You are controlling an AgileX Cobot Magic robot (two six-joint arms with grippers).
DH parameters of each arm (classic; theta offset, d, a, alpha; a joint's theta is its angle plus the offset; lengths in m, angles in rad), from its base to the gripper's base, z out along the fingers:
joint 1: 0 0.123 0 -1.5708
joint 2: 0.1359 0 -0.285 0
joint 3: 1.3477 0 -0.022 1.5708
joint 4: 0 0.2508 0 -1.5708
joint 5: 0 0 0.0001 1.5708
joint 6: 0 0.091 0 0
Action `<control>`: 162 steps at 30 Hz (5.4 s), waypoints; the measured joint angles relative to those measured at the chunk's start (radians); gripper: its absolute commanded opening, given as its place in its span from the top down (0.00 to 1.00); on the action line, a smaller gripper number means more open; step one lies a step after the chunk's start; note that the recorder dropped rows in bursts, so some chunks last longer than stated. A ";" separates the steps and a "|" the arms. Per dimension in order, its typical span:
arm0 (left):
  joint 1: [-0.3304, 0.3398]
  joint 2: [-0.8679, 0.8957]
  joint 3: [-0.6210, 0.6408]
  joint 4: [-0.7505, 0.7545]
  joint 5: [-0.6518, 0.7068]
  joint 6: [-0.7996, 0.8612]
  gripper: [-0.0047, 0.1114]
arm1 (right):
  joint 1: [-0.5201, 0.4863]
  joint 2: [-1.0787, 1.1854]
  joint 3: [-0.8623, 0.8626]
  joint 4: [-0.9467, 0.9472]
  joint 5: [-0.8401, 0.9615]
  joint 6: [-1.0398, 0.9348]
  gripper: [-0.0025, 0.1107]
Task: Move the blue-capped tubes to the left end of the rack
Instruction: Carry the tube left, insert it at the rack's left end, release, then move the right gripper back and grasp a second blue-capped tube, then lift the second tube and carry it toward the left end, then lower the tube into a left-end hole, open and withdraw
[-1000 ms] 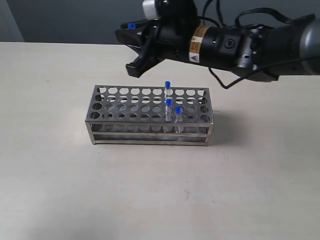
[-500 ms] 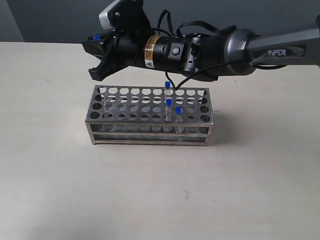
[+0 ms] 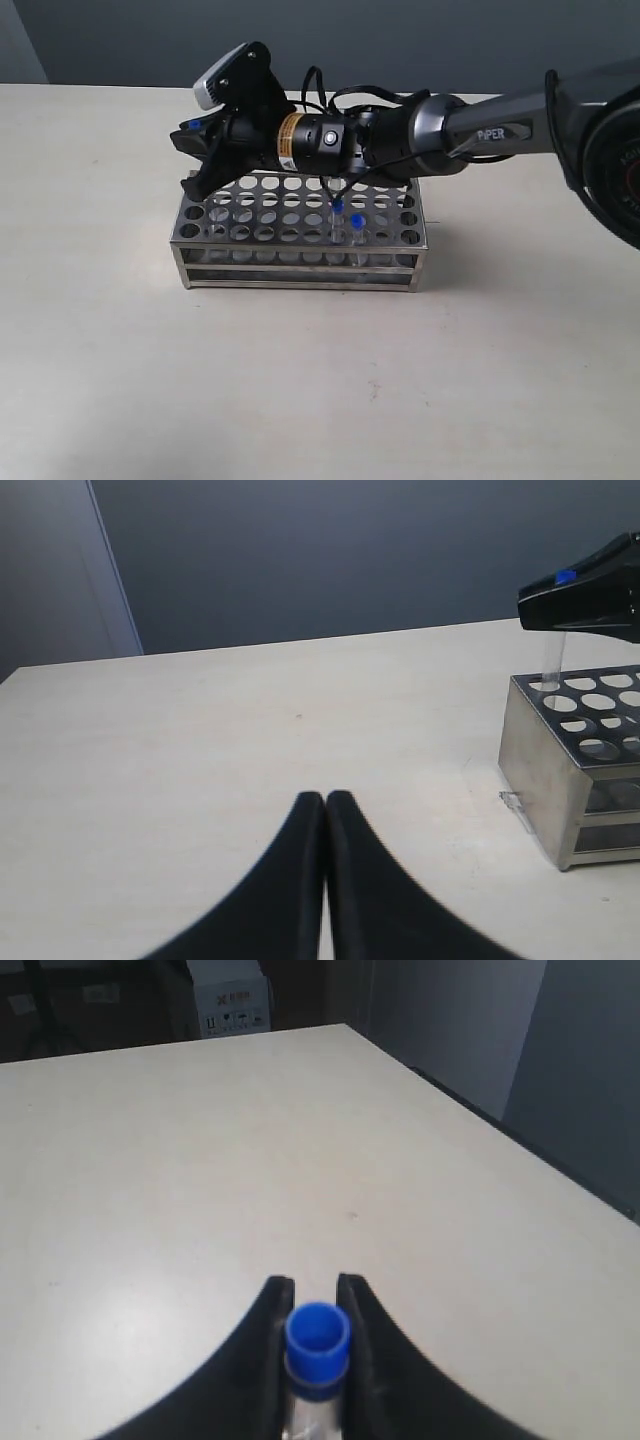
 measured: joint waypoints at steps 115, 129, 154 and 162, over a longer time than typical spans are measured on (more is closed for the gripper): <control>0.000 0.000 0.000 0.000 0.000 0.000 0.95 | 0.008 -0.314 0.217 -0.266 0.006 0.216 0.99; 0.000 0.000 0.000 0.000 0.000 0.000 0.95 | 0.008 -0.209 0.148 -0.247 0.057 0.216 0.99; 0.000 0.000 0.000 0.000 0.000 0.000 0.95 | 0.010 -0.135 0.146 -0.217 -0.002 0.258 0.63; 0.000 0.000 0.000 0.000 0.000 0.000 0.95 | -0.016 -0.376 0.187 -0.359 0.051 0.364 0.63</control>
